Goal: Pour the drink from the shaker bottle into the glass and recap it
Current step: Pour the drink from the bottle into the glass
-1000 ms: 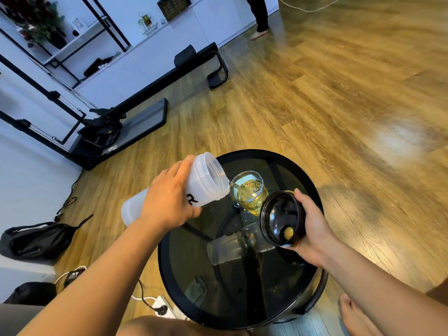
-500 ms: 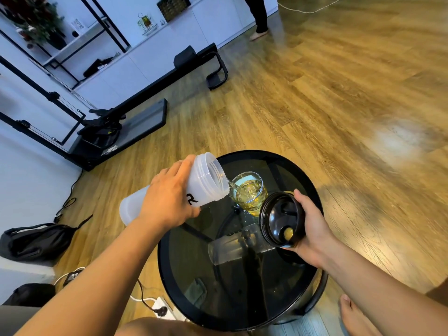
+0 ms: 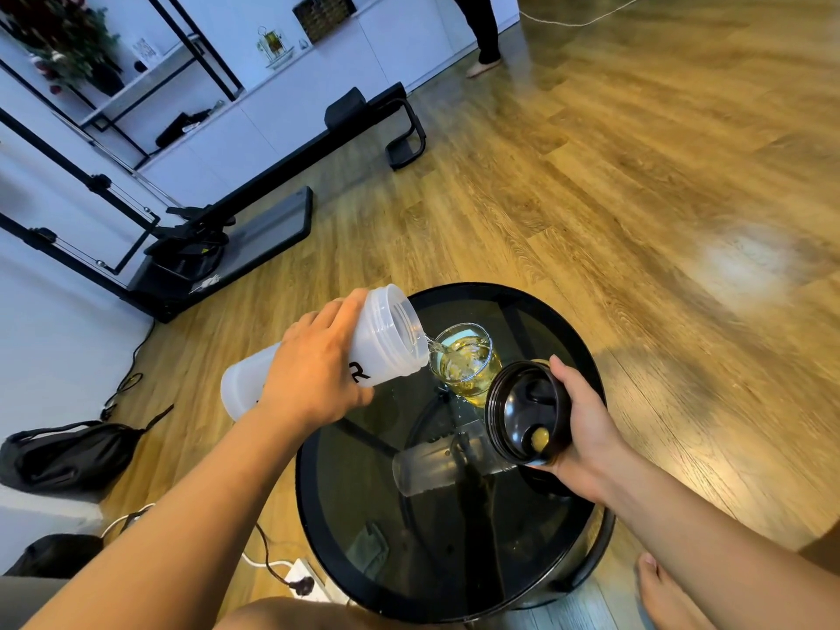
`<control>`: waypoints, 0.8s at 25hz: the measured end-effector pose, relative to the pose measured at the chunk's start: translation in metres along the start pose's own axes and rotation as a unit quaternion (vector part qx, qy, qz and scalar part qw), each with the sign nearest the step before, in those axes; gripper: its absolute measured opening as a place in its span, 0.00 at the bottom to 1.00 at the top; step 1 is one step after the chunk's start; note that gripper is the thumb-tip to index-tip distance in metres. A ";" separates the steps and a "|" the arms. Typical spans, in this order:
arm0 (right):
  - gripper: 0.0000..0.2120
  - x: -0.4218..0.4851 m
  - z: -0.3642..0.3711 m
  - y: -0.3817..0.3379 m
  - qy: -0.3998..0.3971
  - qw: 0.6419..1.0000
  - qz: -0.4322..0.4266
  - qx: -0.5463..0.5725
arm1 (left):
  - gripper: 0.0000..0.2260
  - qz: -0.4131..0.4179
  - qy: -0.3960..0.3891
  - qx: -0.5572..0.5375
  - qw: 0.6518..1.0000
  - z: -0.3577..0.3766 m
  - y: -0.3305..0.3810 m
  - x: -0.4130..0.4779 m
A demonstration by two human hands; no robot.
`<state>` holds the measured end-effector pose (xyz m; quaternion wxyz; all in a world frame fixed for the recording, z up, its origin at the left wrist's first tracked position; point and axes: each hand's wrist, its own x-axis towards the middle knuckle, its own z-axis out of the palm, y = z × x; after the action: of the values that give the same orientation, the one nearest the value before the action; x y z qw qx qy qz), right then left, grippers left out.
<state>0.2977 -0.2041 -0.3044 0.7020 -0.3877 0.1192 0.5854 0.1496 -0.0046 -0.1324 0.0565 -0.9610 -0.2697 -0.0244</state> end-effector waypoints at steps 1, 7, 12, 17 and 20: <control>0.28 0.000 0.000 0.000 0.000 1.000 0.000 -0.001 | 0.49 -0.001 -0.002 0.001 1.000 0.000 0.000 0.000; 0.29 0.000 0.000 0.000 0.003 1.000 0.003 -0.001 | 0.48 0.013 -0.008 0.028 0.999 -0.005 0.004 0.005; 0.27 -0.003 0.001 -0.001 0.007 1.000 0.003 0.004 | 0.50 0.066 -0.003 0.123 0.990 -0.007 0.005 0.018; 0.26 -0.003 0.001 -0.002 0.008 1.000 0.002 0.005 | 0.51 0.126 -0.002 0.220 0.967 -0.007 0.008 0.033; 0.27 -0.002 0.001 -0.002 0.010 1.000 0.000 -0.002 | 0.51 0.174 0.002 0.272 0.946 -0.007 0.011 0.038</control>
<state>0.2983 -0.2053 -0.3019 0.7000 -0.3948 0.1248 0.5819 0.1877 0.0048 -0.1234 0.3197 -0.9410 -0.0943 0.0579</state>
